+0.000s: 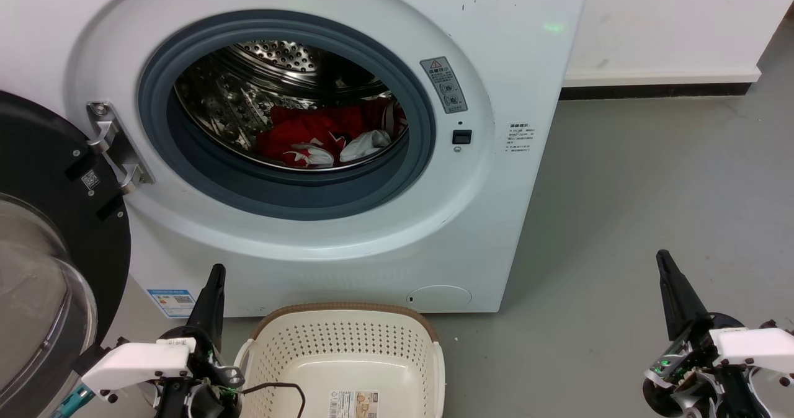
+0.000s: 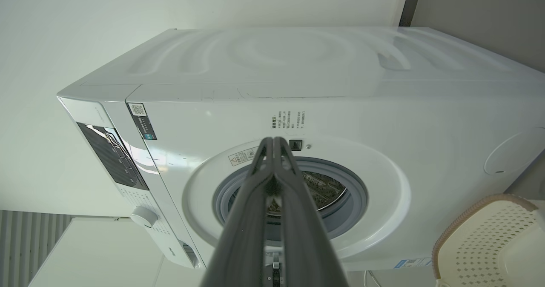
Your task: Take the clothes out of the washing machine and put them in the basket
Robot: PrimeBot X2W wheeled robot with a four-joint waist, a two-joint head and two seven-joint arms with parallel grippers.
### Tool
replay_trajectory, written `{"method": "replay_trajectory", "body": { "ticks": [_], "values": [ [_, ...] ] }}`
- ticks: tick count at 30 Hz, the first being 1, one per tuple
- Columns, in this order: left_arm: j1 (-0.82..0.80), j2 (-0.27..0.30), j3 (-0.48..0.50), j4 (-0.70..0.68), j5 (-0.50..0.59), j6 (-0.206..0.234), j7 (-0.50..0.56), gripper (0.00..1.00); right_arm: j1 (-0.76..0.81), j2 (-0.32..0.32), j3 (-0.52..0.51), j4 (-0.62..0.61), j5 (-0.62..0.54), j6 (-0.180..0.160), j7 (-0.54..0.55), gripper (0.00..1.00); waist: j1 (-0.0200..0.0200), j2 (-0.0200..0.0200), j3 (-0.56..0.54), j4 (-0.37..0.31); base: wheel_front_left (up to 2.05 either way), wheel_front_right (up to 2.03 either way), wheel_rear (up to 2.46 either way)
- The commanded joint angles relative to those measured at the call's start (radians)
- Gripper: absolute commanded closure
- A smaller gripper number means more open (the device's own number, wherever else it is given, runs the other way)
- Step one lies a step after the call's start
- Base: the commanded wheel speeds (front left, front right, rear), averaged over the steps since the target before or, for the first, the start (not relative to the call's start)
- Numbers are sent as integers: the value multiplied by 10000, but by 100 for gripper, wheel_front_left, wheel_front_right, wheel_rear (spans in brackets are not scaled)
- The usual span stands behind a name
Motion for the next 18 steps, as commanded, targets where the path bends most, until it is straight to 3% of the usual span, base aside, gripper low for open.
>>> {"method": "replay_trajectory", "body": {
  "ticks": [1, 5, 6, 18],
  "values": [
    [-50, -21, 27, -14, 5, -21, 44, 100, -141, 41, 5, 14, -47, -4, 20, 100, 0, 0, 0, 0, 0, 0, 0],
    [-50, -21, 27, -14, 5, -21, 44, 100, -141, 41, 5, 14, -47, -4, 20, 100, 0, 0, 0, 0, 0, 0, 0],
    [11, 0, -11, 32, -1, 0, -6, 0, 15, 0, 0, 24, 5, 0, -3, 0, 0, 0, 0, 0, 0, 0, 0],
    [148, -12, -541, 26, 51, 2, -494, 0, 402, 6, 271, -314, 288, -2, -502, 0, 0, 0, -12, 0, 0, 0, 0]
  ]
}}
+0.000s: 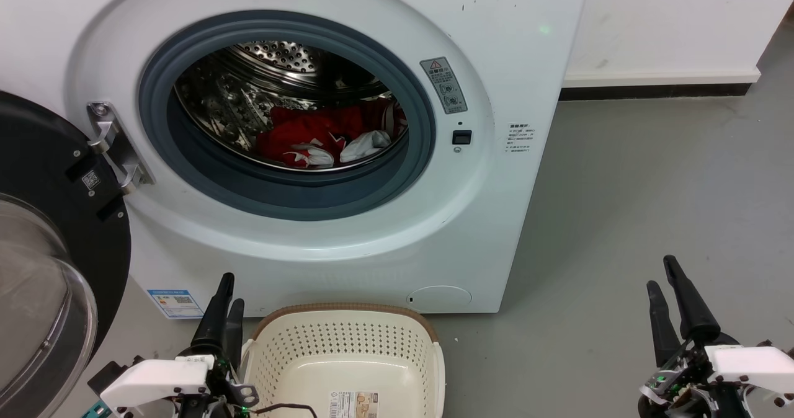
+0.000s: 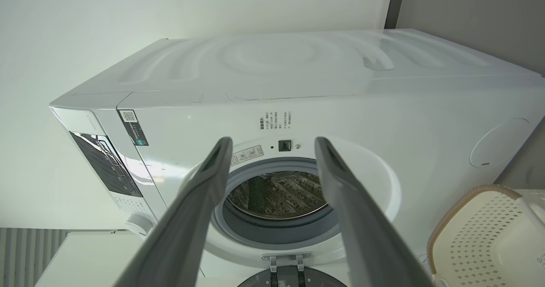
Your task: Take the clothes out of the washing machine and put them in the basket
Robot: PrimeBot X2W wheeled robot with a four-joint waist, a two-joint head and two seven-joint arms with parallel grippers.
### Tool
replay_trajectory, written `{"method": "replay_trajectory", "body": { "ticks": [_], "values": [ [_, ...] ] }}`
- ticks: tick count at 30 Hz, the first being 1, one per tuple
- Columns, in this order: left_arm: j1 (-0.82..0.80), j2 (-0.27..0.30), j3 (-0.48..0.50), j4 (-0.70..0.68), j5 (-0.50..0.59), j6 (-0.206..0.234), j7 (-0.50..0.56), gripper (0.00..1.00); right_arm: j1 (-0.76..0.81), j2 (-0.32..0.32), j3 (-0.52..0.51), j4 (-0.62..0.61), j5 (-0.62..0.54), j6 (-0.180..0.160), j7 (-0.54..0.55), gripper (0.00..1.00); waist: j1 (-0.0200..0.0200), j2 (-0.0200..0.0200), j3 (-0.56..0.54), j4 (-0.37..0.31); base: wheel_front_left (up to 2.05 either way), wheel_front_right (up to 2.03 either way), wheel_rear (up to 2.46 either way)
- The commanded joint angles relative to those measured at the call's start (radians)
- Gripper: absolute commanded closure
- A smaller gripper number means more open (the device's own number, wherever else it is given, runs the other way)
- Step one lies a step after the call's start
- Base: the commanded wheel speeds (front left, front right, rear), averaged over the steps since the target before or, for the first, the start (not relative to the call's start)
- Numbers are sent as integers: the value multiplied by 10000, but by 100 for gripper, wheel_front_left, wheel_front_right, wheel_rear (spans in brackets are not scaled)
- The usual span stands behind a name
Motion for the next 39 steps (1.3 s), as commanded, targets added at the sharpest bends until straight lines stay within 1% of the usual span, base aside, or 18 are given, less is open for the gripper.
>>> {"method": "replay_trajectory", "body": {
  "ticks": [1, 5, 9, 13, 19, 26, 30, 39],
  "values": [
    [-245, 19, -125, -229, 123, 0, -134, 0, -27, -3, 119, -296, -55, 0, -115, 0, 0, 0, -6, 5, 0, 0, 0],
    [-283, 51, -274, -315, 549, 0, -331, 0, 47, -2, 249, -437, -446, 0, -300, 0, 0, 0, -18, 20, 0, 0, 0],
    [-326, 47, -235, -480, 1413, -1, -510, 0, 121, -2, 265, -569, -1164, 0, -478, 0, 0, 0, -28, 47, 0, 0, 0],
    [-349, 31, -263, -609, 2413, -1, -679, 0, 163, -1, 264, -753, -2482, 0, -647, 0, 0, 0, -35, 70, 0, 0, 0],
    [-373, 23, -401, -700, 4070, 3, -920, 0, 268, 0, 336, -1076, -4973, 0, -889, 0, 0, 0, -46, 105, 0, 0, 0],
    [-299, 19, -671, -797, 5844, 197, -1183, 0, 456, 1, 290, -1254, -6953, 0, -1158, 0, 0, 0, -74, 176, 0, 0, 0],
    [-263, 20, -925, -837, 6709, 334, -1326, 0, 536, 2, 280, -1375, -7765, 0, -1265, 0, 0, 0, -86, 242, 0, 0, 0],
    [-349, 21, -1229, -774, 8158, 577, -1625, 0, 678, 4, 297, -1642, -9248, 0, -1386, 0, 0, 0, -109, 364, 0, 0, 0]
  ]
}}
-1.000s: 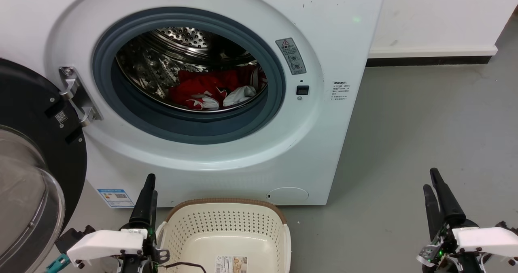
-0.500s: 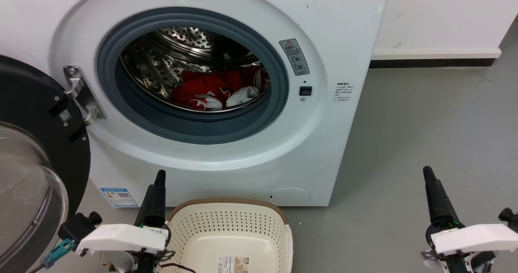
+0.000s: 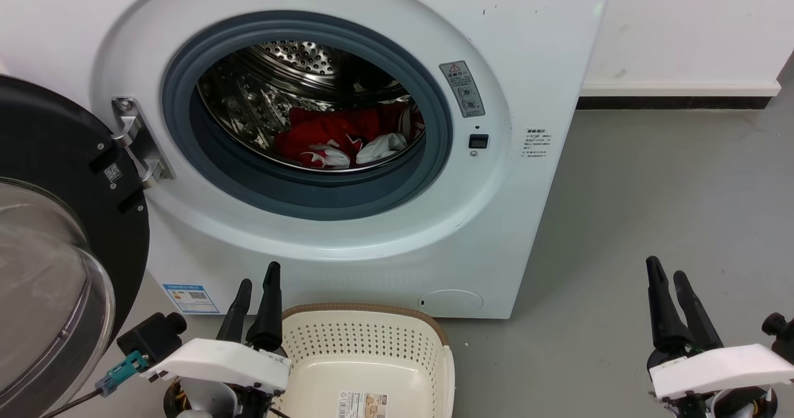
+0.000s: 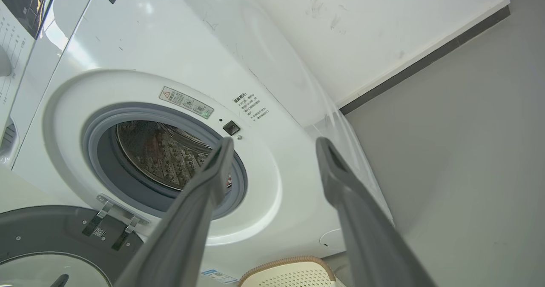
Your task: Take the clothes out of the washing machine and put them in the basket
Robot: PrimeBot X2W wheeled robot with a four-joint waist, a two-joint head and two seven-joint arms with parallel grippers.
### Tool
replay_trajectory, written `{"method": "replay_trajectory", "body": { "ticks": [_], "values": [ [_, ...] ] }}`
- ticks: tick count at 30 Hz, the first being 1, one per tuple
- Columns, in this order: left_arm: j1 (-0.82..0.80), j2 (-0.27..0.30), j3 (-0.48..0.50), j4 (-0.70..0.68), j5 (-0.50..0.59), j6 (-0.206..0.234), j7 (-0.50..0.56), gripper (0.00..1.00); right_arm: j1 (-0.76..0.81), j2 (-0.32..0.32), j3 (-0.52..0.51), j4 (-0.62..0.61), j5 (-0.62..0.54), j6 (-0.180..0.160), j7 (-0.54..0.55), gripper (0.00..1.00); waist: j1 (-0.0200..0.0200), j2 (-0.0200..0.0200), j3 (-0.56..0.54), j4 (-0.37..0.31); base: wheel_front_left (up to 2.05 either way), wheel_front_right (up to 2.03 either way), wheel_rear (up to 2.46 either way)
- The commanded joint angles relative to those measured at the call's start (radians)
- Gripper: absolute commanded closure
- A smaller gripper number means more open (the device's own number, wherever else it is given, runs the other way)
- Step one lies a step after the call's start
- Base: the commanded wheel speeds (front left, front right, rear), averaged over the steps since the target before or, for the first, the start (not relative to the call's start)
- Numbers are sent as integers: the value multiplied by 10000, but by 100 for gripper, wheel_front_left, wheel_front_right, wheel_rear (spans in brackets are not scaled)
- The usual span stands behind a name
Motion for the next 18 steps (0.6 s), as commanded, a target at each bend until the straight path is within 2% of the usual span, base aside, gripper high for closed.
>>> {"method": "replay_trajectory", "body": {
  "ticks": [1, 10, 18],
  "values": [
    [-303, 15, -80, -125, 490, 62, -118, 0, 61, -6, -10, -243, -497, 0, -35, 0, 1, -1, -6, 22, 0, 0, 0],
    [-419, 148, -364, -314, 2237, 180, -442, 0, 313, -3, 7, -658, -2127, 0, 6, 0, 1, -1, -24, 85, 0, 0, 0],
    [-501, 228, -538, -353, 3165, 347, -639, 0, 417, -1, -10, -833, -3016, 0, 135, 0, 1, -1, -9, 109, 0, 0, 0]
  ]
}}
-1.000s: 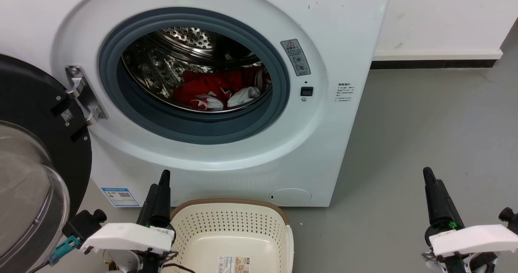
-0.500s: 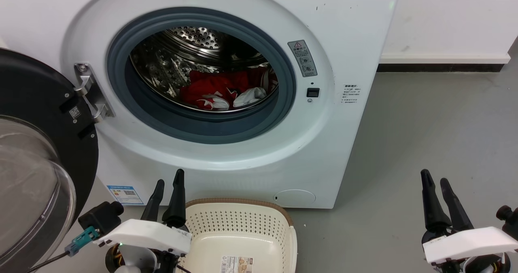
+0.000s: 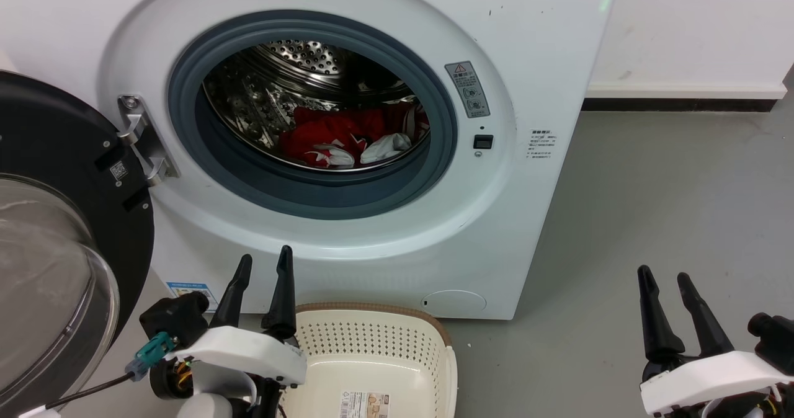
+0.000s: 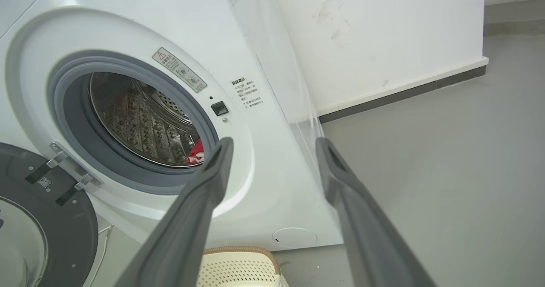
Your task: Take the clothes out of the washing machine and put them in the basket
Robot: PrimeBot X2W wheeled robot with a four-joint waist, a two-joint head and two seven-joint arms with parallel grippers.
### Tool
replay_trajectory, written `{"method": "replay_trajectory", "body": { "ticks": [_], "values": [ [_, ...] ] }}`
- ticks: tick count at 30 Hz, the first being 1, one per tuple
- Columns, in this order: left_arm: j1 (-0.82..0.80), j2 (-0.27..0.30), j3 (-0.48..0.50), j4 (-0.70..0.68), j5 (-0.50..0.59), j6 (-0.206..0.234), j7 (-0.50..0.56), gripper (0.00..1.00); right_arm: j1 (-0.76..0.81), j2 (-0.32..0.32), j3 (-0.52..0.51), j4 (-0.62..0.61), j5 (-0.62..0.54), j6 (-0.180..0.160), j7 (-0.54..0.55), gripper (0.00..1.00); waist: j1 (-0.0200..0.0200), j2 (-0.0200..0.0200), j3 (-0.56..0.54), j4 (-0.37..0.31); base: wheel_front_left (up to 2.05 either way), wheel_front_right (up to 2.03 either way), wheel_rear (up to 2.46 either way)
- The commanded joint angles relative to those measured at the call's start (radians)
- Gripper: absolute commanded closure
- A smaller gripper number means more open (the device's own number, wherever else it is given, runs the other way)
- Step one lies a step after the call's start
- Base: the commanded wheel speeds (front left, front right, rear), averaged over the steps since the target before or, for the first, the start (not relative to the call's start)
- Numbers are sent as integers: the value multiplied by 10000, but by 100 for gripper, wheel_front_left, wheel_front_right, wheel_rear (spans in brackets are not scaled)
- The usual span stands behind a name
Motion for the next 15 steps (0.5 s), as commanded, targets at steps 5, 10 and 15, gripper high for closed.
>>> {"method": "replay_trajectory", "body": {
  "ticks": [5, 10, 15],
  "values": [
    [-270, 108, -101, -10, 726, 164, -208, 0, 98, 2, 6, -295, -783, 0, 29, 0, 0, -1, 0, 21, 0, 0, 0],
    [-296, 130, -128, 40, 1176, 249, -342, 0, 133, 3, 27, -413, -1364, -1, 40, 0, 0, -1, -5, 41, 0, 0, 0],
    [-354, 145, -218, 100, 1681, 305, -461, 0, 205, 4, -12, -523, -1867, -1, 70, 0, 0, -1, 4, 105, 0, 0, 0]
  ]
}}
